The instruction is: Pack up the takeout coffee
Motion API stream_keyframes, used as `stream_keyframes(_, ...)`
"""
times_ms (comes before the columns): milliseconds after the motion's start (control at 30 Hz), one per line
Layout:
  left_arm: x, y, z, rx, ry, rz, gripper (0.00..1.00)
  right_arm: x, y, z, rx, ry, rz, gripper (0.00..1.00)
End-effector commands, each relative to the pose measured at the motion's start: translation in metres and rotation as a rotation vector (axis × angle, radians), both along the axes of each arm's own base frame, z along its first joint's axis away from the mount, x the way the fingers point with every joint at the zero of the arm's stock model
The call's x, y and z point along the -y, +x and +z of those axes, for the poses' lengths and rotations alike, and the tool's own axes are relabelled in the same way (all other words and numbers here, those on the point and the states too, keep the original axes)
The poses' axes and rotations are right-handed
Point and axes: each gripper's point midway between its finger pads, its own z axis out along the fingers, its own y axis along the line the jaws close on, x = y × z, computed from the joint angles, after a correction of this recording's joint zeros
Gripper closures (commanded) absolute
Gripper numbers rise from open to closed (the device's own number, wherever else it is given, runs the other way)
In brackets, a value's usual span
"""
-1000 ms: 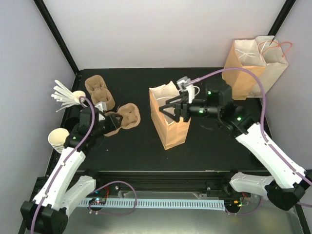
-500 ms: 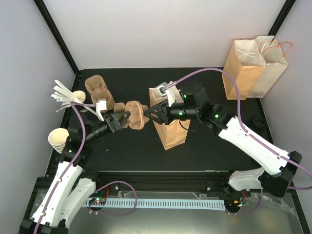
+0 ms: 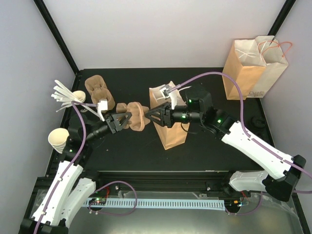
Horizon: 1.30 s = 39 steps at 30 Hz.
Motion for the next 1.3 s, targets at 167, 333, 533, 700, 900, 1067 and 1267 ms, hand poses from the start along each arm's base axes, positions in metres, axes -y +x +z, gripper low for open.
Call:
stream_keyframes(167,0.002,-0.002,0.012,0.048,-0.017,-0.025,0.64,0.001,-0.018,0.021,0.05,0.088,0.082,0.63)
stream_keyframes(333,0.003,-0.002,0.011,0.045,-0.017,-0.029,0.64,-0.003,-0.023,0.015,0.032,0.079,0.128,0.64)
stream_keyframes(533,0.003,-0.002,0.013,0.05,-0.019,-0.03,0.64,-0.007,-0.026,0.007,0.027,0.056,0.157,0.71)
stream_keyframes(700,0.003,-0.002,0.013,0.047,-0.02,-0.033,0.64,-0.011,-0.028,0.005,0.028,0.041,0.176,0.72)
stream_keyframes(900,0.004,-0.002,0.012,0.047,-0.019,-0.036,0.64,-0.012,-0.028,0.005,0.031,0.035,0.182,0.8)
stream_keyframes(1067,0.004,-0.002,0.012,0.046,-0.019,-0.038,0.64,-0.014,-0.029,0.004,0.026,0.035,0.188,0.85)
stream_keyframes(1267,0.004,-0.002,0.012,0.052,-0.016,-0.041,0.63,-0.017,-0.028,0.005,0.009,0.047,0.191,0.99)
